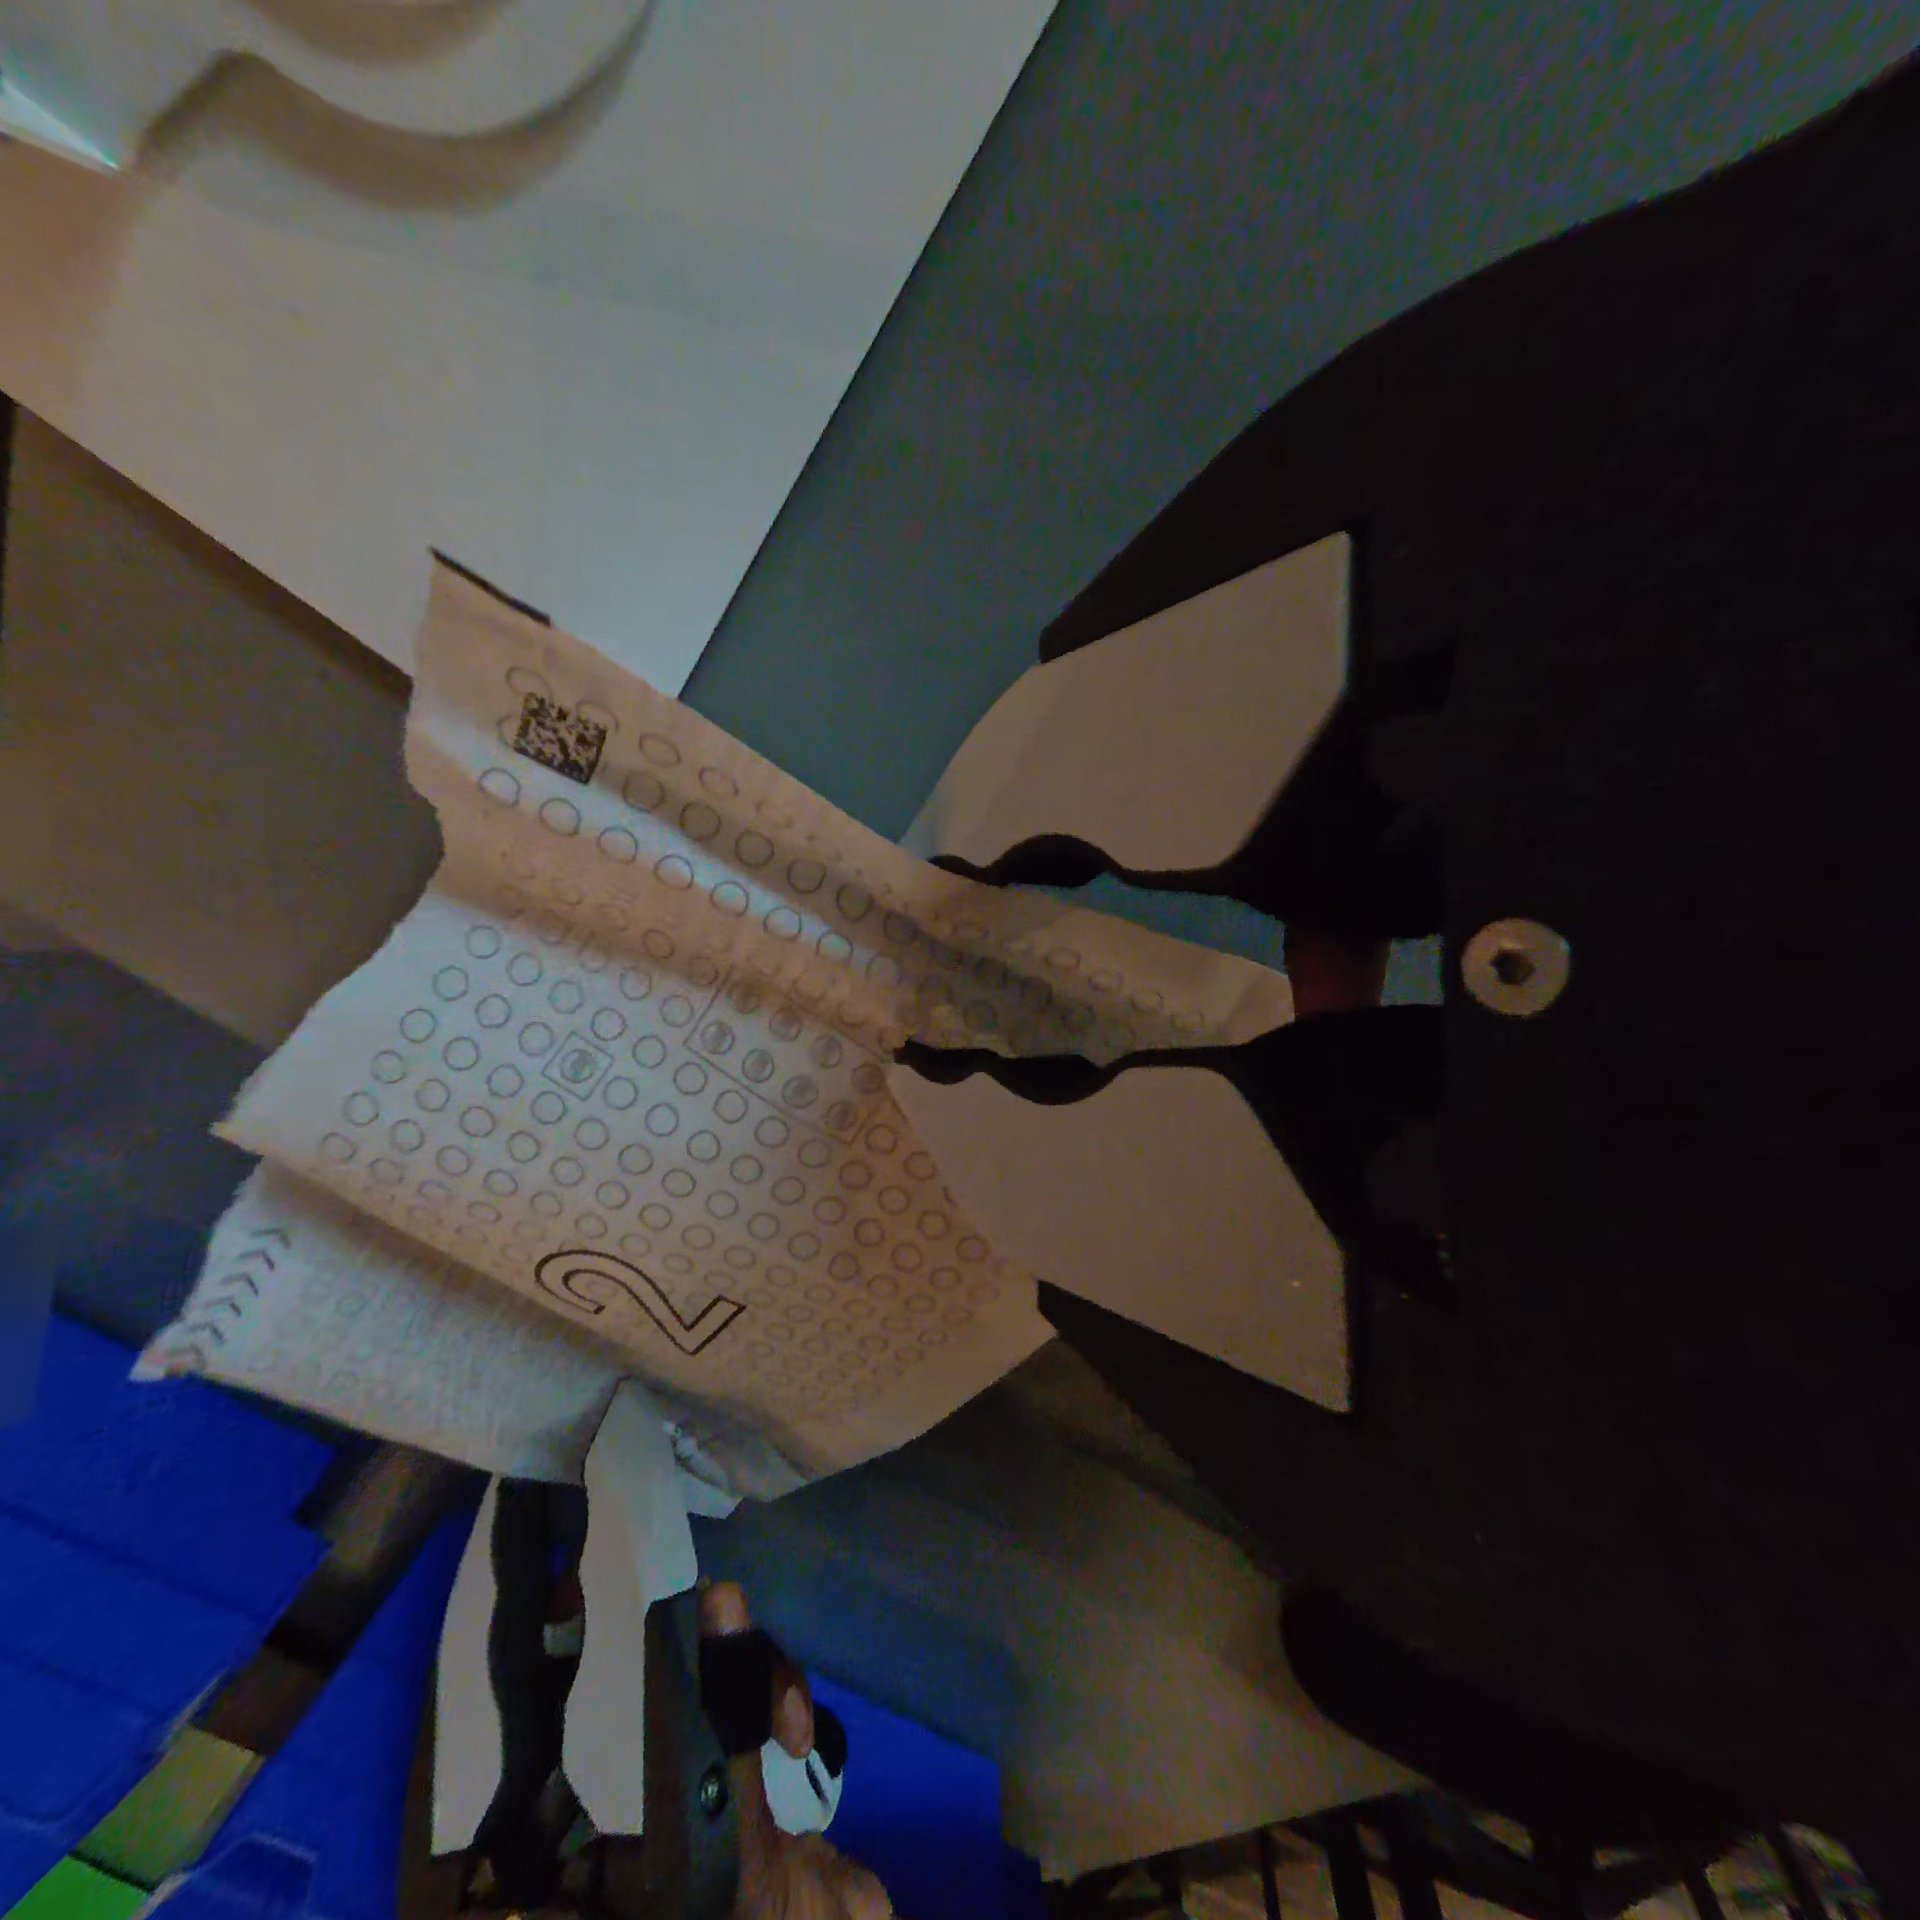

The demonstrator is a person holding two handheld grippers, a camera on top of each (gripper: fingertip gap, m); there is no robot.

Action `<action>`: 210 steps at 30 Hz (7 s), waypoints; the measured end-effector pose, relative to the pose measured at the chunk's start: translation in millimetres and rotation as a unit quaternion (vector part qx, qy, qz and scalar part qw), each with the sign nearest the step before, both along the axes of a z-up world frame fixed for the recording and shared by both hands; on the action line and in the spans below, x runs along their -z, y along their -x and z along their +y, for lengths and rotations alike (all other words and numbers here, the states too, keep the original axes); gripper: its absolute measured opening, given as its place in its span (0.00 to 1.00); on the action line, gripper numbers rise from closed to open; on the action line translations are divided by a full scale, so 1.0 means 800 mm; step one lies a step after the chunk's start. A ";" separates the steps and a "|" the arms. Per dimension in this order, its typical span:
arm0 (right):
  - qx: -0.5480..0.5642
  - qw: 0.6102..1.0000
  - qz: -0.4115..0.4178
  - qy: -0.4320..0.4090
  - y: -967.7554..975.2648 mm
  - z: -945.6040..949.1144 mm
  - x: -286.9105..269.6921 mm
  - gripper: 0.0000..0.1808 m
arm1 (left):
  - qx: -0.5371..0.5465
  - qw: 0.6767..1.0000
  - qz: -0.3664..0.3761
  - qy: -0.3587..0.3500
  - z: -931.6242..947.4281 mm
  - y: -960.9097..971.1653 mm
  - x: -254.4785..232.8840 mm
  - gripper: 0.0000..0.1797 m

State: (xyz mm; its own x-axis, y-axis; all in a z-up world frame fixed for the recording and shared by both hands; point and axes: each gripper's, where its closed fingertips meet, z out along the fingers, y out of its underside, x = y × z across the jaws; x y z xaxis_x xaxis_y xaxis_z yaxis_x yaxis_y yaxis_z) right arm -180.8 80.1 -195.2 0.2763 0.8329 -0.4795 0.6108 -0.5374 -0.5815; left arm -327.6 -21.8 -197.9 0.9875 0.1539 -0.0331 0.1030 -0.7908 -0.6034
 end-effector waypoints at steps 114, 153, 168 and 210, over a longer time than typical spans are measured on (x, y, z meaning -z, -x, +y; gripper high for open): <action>0.111 0.973 0.160 -0.127 -0.392 0.136 -0.058 0.31 | 0.211 0.968 -0.052 -0.127 0.138 -0.383 -0.012 0.02; 0.106 0.899 -0.219 -0.363 -0.264 0.079 -0.155 0.54 | 0.052 0.971 -0.063 -0.223 0.091 -0.265 -0.103 0.34; 0.147 0.896 -0.175 -0.381 -0.155 0.034 -0.422 0.54 | 0.062 0.973 -0.044 -0.219 0.055 -0.268 -0.117 0.34; 0.028 0.959 0.111 -0.261 -0.164 0.055 -0.185 0.41 | -0.097 0.967 0.171 -0.165 -0.019 -0.003 -0.192 0.40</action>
State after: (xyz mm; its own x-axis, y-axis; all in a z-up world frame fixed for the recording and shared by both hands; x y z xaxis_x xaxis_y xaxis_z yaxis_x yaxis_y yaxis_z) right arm -49.8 124.2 -47.0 0.2670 0.9622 -0.0536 0.4200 -0.1662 -0.8922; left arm -325.1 -36.9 -43.9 0.8788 0.3926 -0.2712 -0.0209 -0.5363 -0.8438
